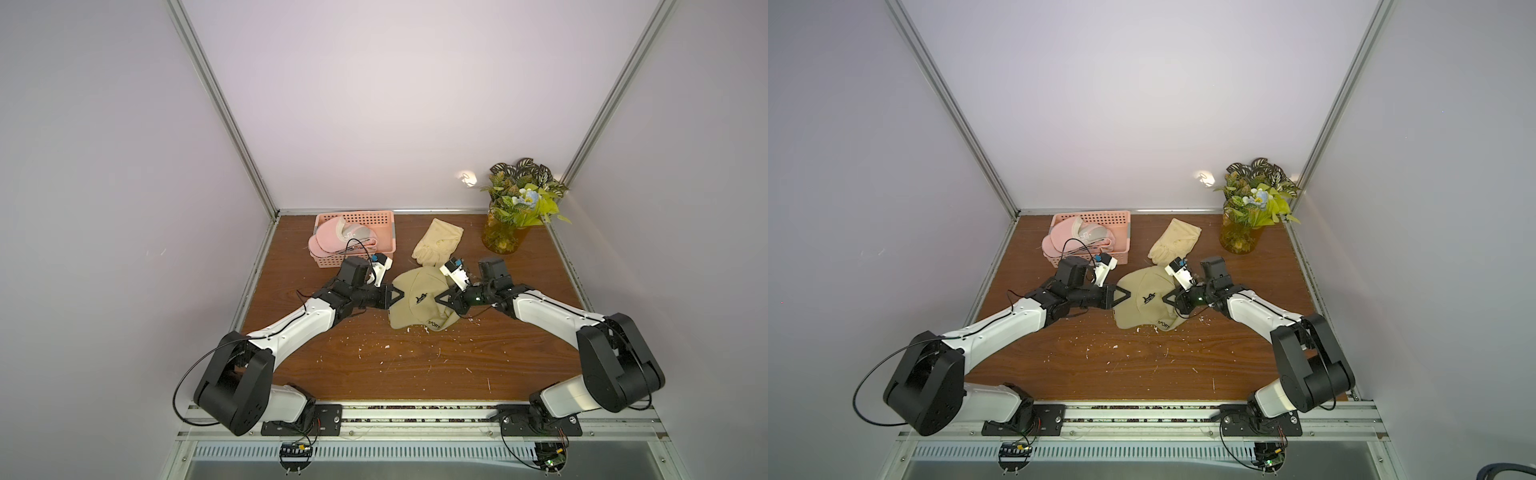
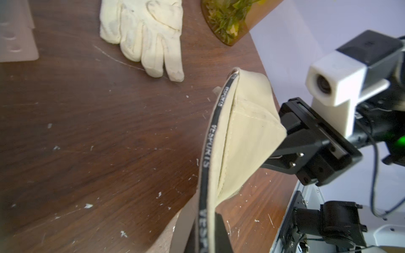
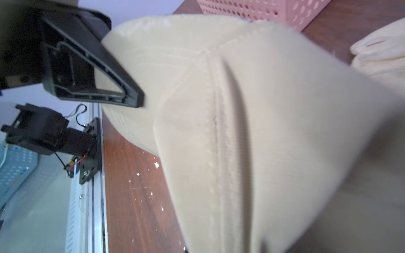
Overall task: Turn the baseball cap inside out
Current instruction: Turn over the baseball cap.
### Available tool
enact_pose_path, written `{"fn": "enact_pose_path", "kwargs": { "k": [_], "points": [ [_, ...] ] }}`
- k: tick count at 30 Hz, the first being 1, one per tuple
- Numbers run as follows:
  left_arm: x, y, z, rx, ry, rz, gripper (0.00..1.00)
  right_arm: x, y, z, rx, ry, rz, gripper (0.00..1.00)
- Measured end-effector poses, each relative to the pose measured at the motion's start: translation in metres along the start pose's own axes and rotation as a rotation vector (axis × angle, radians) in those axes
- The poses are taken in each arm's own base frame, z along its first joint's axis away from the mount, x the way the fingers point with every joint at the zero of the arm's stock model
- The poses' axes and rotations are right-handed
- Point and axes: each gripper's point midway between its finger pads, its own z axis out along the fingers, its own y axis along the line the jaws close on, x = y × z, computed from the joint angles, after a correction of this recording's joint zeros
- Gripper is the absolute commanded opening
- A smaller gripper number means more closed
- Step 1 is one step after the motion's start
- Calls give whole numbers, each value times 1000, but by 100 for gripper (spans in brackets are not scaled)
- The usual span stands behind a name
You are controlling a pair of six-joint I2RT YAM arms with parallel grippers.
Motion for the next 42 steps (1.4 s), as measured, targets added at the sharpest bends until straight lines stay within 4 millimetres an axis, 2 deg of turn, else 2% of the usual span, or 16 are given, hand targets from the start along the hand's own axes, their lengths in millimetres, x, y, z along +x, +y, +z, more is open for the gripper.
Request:
{"fn": "enact_pose_path", "kwargs": {
  "k": [3, 5, 8, 11, 13, 15, 20, 26, 29, 32, 39, 42],
  "points": [
    [1, -4, -1, 21, -8, 17, 0, -5, -2, -6, 29, -20, 13, 10],
    [0, -7, -2, 32, -18, 23, 0, -9, -3, -9, 52, -33, 12, 22],
    [2, 7, -6, -4, -30, -34, 0, -18, -13, -21, 125, -74, 12, 40],
    [4, 16, -8, -12, -55, -130, 0, -26, -16, -35, 209, -123, -30, 51],
    [6, 18, -10, -1, -80, -208, 0, -30, -8, -39, 238, -157, -101, 57],
    [4, 16, -13, 24, -125, -296, 0, -27, 12, -37, 235, -188, -206, 63],
    [-3, 6, -23, 74, -252, -531, 0, -7, 50, -36, 208, -252, -452, 74],
    [-27, -16, -33, 101, -371, -764, 0, 4, 77, -33, 233, -310, -717, 78],
    [-38, -26, -36, 136, -412, -857, 0, 1, 88, -30, 250, -340, -805, 79],
    [-39, -31, -35, 151, -437, -927, 0, -7, 96, -26, 288, -380, -864, 79],
    [-44, -48, -33, 195, -447, -1008, 0, -19, 92, -17, 410, -415, -900, 77],
    [-43, -53, -31, 212, -445, -1031, 0, -22, 85, -13, 456, -406, -893, 69]
  ]
}}
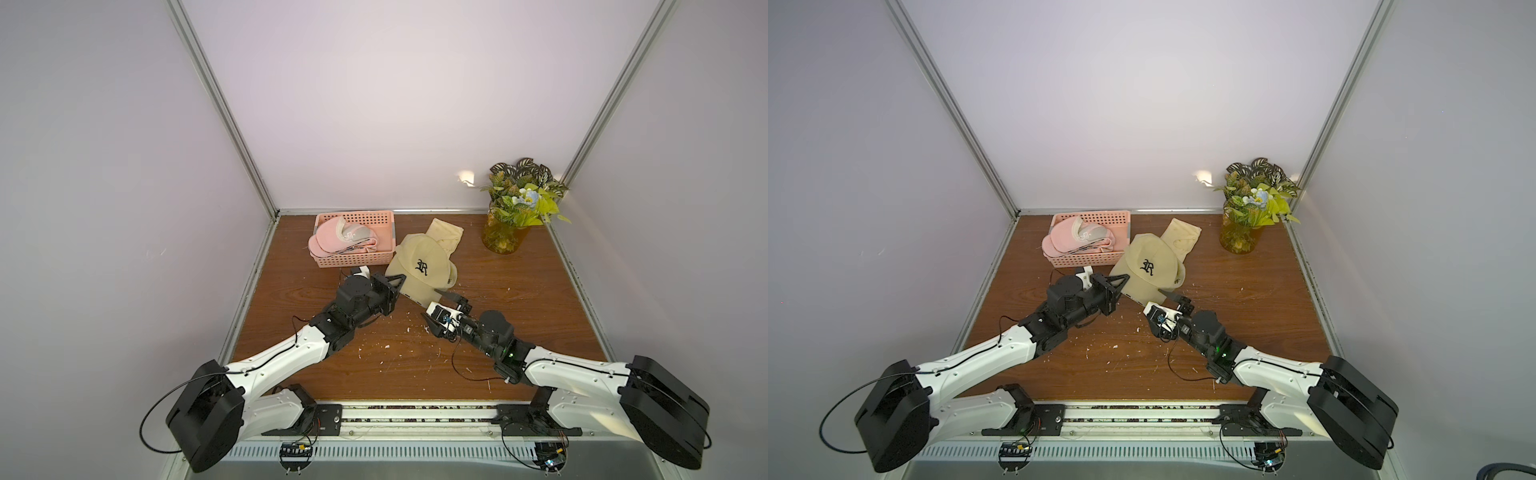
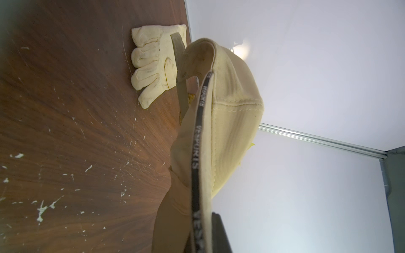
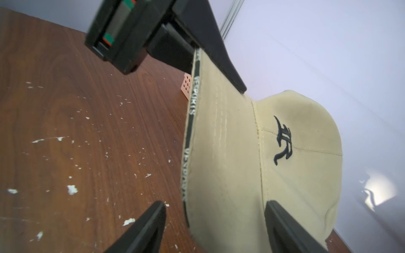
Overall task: Turn the baseball cap inside out
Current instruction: Turn over the baseball cap.
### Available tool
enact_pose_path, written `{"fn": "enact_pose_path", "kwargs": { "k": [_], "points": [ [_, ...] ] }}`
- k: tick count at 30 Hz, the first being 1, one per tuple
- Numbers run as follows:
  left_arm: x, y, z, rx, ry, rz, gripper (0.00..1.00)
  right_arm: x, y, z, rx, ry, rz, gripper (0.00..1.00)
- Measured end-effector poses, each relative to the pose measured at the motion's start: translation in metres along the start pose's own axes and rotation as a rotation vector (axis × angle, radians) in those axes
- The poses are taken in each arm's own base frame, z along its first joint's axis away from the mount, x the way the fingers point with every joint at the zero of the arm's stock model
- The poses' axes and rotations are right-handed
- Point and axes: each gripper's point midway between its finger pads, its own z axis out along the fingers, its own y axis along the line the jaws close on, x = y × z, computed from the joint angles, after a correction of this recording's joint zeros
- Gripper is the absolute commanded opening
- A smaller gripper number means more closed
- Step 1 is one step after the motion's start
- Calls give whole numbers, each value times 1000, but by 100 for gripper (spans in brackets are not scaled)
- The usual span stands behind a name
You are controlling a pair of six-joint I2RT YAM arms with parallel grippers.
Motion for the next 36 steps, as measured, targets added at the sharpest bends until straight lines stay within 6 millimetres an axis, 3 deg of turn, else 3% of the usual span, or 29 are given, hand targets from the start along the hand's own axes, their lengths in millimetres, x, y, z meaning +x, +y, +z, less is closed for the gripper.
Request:
{"fn": "enact_pose_path", "kwargs": {
  "k": [6, 8, 11, 13, 14, 19, 24, 29, 36],
  "points": [
    [6, 4, 7, 1, 10, -17, 3, 1, -19, 7, 102, 37, 5, 15],
    [5, 6, 9, -5, 1, -14, 26, 2, -24, 6, 136, 54, 4, 1],
    [11, 4, 13, -7, 16, 31, 71, 11, -32, 4, 177, 102, 0, 0],
    [12, -4, 15, 3, 14, 93, 91, 17, -36, 2, 190, 139, 3, 0],
    [11, -10, 15, 10, 2, 135, 95, 20, -38, 2, 195, 159, 7, 0],
    [-6, -37, 15, -13, -112, 429, 99, 17, -63, 0, 211, 210, 81, 0],
    [-32, -48, 9, -89, -181, 887, 100, 11, -82, 1, 167, 244, 177, 0],
    [-29, -26, 10, -189, -57, 1301, 97, 12, -82, 4, 43, 300, 293, 0],
    [-20, 8, 16, -227, 114, 1563, 91, 9, -60, 2, -119, 319, 380, 0]
  ]
}}
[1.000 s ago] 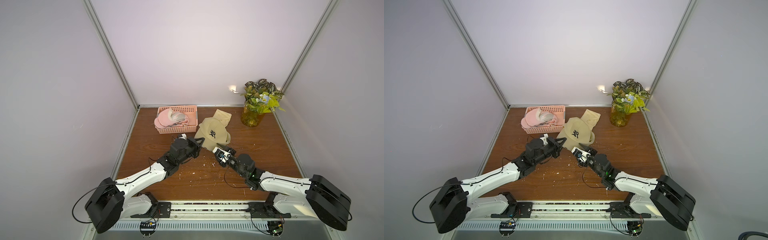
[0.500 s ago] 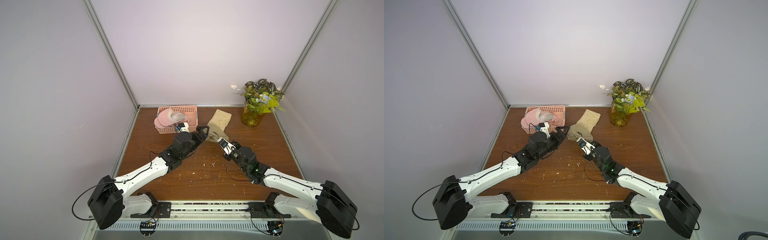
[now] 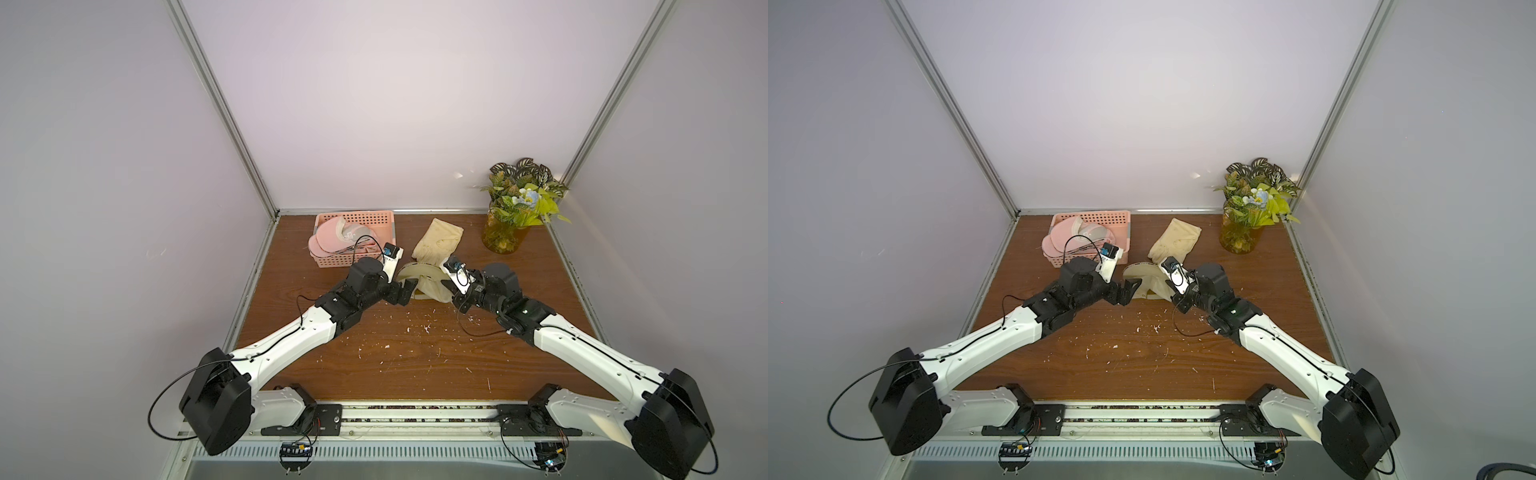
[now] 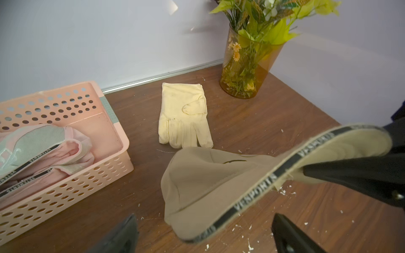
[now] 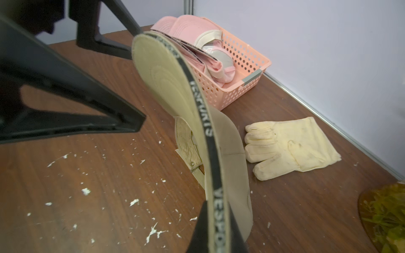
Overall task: Turn the baseball cap inside out
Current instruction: Turn over the baseball cap.
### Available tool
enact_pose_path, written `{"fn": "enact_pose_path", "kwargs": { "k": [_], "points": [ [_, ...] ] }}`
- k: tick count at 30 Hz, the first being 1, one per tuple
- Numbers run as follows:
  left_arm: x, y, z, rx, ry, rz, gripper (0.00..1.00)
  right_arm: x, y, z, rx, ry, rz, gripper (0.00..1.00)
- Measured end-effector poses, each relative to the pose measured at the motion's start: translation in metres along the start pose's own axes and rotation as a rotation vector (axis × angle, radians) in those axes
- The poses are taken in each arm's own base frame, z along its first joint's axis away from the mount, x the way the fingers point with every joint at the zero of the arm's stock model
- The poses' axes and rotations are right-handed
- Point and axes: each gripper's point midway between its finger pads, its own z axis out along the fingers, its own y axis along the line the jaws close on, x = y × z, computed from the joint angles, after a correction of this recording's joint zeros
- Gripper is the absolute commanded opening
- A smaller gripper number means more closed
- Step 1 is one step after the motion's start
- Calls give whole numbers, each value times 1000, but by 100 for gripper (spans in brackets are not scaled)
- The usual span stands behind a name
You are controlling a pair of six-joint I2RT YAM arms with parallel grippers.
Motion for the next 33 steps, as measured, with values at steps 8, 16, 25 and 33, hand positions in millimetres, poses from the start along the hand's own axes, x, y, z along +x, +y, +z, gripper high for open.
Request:
{"fn": "enact_pose_path", "kwargs": {
  "k": [8, 16, 25, 33],
  "points": [
    [11, -12, 1, 107, -2, 121, 76, 8, 27, -9, -153, 23, 16, 0],
    [10, -36, -6, 249, -26, 186, 7, -6, 32, -16, -209, -35, 42, 0],
    [-7, -45, -31, 294, -90, 178, 0, -3, 28, -12, -220, -117, 64, 37],
    [-4, -42, -34, 283, -50, 141, 0, 25, 26, 2, -230, -90, 82, 48]
  ]
}}
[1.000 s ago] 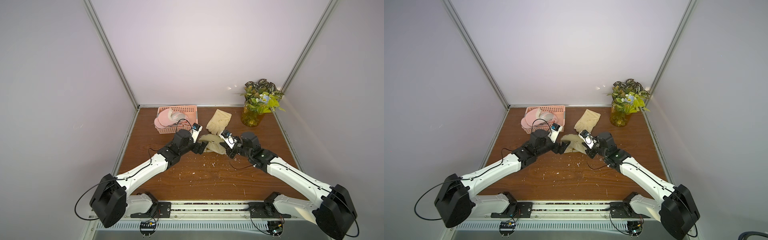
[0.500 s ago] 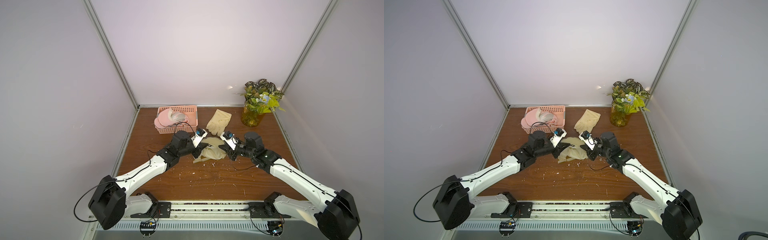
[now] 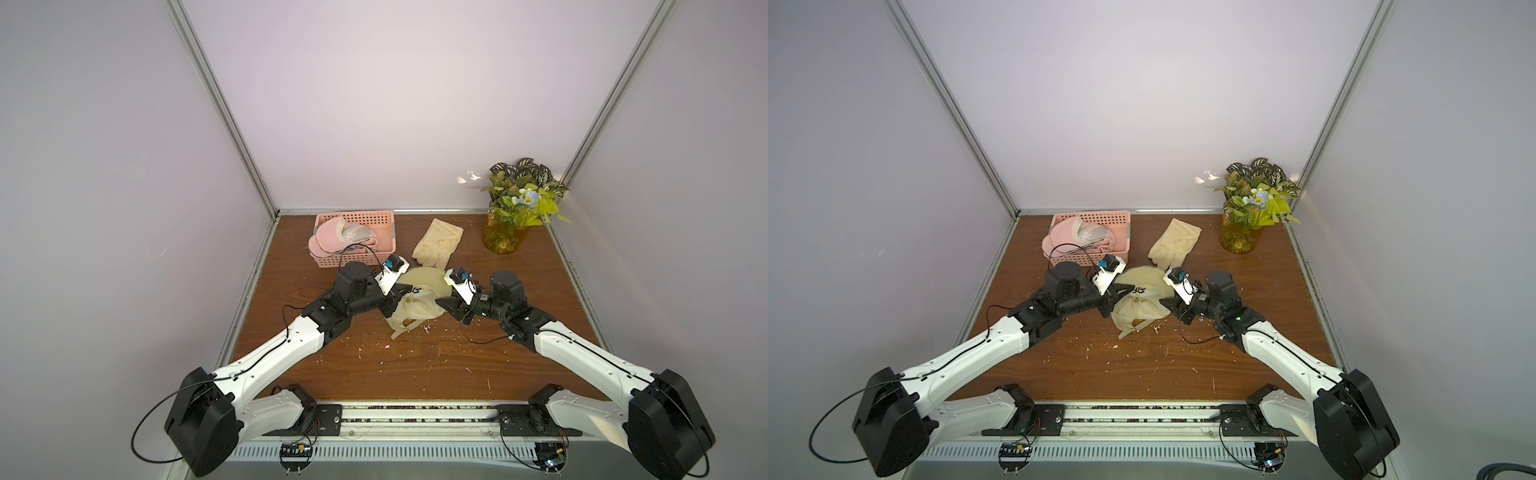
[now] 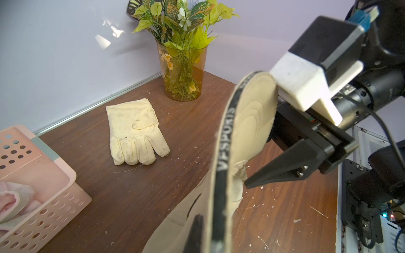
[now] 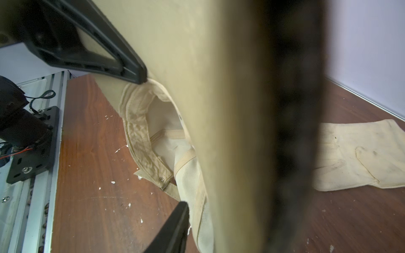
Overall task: Turn the baseball cap inside out
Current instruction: Turn over the baseball cap.
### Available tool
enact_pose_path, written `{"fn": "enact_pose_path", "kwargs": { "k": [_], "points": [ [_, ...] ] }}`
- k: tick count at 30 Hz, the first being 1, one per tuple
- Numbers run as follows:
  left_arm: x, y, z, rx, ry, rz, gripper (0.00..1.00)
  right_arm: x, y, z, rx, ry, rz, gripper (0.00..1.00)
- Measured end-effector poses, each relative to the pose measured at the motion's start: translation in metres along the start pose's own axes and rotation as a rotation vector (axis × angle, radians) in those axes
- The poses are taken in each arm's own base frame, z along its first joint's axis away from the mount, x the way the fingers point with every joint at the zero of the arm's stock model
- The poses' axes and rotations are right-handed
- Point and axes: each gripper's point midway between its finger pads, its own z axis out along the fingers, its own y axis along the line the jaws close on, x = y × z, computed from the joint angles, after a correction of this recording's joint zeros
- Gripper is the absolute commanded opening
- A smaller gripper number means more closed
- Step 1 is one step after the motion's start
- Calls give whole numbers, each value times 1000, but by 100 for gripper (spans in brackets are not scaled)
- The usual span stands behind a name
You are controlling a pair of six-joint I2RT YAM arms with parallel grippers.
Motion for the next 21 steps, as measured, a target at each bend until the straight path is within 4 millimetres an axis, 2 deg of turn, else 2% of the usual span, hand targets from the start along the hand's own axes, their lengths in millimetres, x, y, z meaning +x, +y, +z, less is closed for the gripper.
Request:
{"fn": "enact_pose_path", "kwargs": {
  "k": [5, 12, 21],
  "points": [
    [-4, 2, -6, -10, -9, -21, 0, 1, 6, 3, -47, -11, -12, 50],
    [-14, 4, -17, -21, -41, -36, 0, -1, 17, 2, -119, -28, -38, 49],
    [-25, 4, -23, -14, -75, -64, 0, -2, 42, -4, -273, -51, -50, 41]
  ]
}}
